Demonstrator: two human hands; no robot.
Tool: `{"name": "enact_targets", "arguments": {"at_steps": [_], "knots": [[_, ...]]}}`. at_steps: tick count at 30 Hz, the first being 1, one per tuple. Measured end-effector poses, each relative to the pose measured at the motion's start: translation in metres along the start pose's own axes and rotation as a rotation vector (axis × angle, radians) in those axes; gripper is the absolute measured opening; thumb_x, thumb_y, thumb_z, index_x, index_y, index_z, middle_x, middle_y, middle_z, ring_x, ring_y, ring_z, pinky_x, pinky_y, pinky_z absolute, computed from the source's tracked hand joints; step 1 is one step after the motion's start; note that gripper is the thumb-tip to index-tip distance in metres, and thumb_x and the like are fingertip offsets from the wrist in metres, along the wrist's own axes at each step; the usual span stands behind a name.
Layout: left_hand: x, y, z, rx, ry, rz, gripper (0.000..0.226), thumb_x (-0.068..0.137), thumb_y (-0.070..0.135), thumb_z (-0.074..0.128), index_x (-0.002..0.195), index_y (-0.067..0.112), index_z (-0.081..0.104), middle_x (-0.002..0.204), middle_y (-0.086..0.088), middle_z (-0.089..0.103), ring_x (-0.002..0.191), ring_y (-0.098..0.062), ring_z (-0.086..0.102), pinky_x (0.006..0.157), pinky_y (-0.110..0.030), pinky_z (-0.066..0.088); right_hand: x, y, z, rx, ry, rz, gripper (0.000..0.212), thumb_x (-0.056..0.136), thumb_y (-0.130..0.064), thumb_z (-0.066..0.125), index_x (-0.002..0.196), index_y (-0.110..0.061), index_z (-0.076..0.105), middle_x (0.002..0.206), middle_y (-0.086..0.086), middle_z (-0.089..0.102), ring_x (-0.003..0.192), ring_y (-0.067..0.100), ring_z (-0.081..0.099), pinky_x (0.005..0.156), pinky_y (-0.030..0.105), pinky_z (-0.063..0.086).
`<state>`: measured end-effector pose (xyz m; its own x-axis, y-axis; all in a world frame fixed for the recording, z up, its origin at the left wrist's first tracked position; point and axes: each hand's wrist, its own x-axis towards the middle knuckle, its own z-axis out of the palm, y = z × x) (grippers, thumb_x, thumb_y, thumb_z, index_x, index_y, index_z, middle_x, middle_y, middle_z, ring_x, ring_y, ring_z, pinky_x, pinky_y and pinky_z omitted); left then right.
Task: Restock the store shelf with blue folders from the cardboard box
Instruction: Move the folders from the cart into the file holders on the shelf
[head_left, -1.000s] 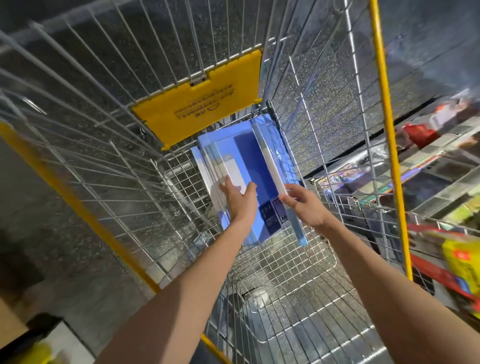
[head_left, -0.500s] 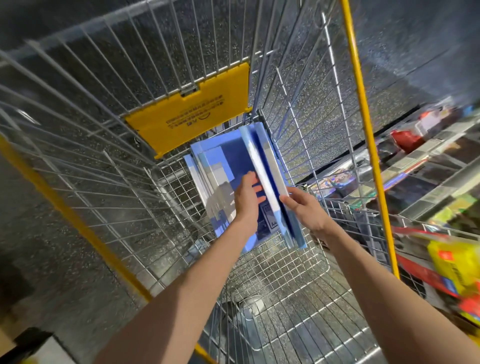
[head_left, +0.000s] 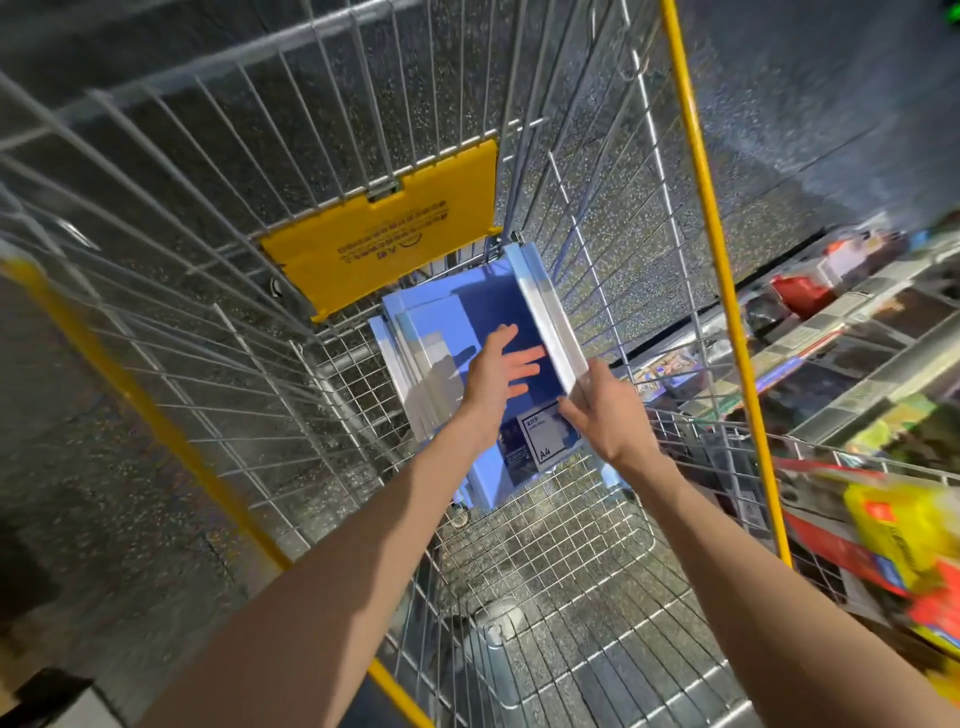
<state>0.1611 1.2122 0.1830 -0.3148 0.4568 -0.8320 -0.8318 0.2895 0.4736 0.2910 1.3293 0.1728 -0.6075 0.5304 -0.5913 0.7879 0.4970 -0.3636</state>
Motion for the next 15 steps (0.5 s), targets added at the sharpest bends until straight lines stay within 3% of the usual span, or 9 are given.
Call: {"name": "enact_targets", "arguments": {"at_steps": [2,6,8,10,12,15], "knots": [[-0.002,0.004,-0.002,0.057,-0.011,0.008,0.046,0.108,0.039,0.032,0.150,0.022,0.041,0.129,-0.008,0.069,0.119,-0.024,0.062,0.094,-0.036,0.045,0.002,0.000,-0.004,-0.074,-0.009,-0.022,0.023,0.092,-0.023,0.069,0.091,-0.011,0.049,0.070,-0.005,0.057,0.064,0.015,0.058,0.068,0.037,0.056],[-0.009,0.004,-0.008,0.144,0.027,0.014,0.039,0.109,0.036,0.036,0.143,0.020,0.046,0.128,-0.006,0.069,0.117,-0.022,0.063,0.101,-0.039,0.047,0.005,-0.003,-0.029,-0.130,-0.045,-0.031,0.028,0.092,-0.022,0.064,0.072,-0.010,0.048,0.057,-0.002,0.053,0.054,0.024,0.055,0.057,0.035,0.052],[-0.019,0.004,-0.010,0.174,0.052,0.037,0.032,0.108,0.036,0.040,0.134,0.020,0.050,0.126,-0.004,0.069,0.115,-0.022,0.063,0.094,-0.037,0.049,-0.007,-0.011,-0.051,-0.111,-0.022,-0.100,0.037,0.092,-0.021,0.064,0.063,-0.015,0.041,0.051,-0.006,0.041,0.052,0.025,0.043,0.053,0.029,0.033],[-0.028,0.005,-0.009,0.188,0.055,0.054,0.022,0.107,0.035,0.042,0.122,0.023,0.052,0.119,-0.002,0.068,0.107,-0.020,0.063,0.081,-0.030,0.049,-0.019,-0.019,-0.071,-0.077,-0.008,-0.168,0.049,0.092,-0.021,0.066,0.056,-0.020,0.033,0.050,-0.006,0.034,0.049,0.019,0.035,0.051,0.032,0.023],[-0.045,0.005,-0.007,0.220,0.055,0.084,0.011,0.106,0.032,0.045,0.107,0.026,0.055,0.105,-0.001,0.064,0.094,-0.021,0.057,0.070,-0.028,0.044,-0.039,-0.026,-0.088,-0.053,-0.001,-0.210,0.054,0.094,-0.025,0.065,0.052,-0.022,0.030,0.052,-0.005,0.031,0.051,0.019,0.033,0.055,0.034,0.020],[-0.063,0.003,-0.004,0.300,0.080,0.120,0.017,0.085,0.044,0.052,0.083,0.028,0.057,0.092,-0.004,0.060,0.084,-0.022,0.050,0.073,-0.034,0.039,-0.065,-0.032,-0.106,0.007,0.029,-0.208,0.052,0.096,-0.024,0.066,0.055,-0.023,0.033,0.056,-0.005,0.035,0.064,0.022,0.041,0.061,0.033,0.027]]}}
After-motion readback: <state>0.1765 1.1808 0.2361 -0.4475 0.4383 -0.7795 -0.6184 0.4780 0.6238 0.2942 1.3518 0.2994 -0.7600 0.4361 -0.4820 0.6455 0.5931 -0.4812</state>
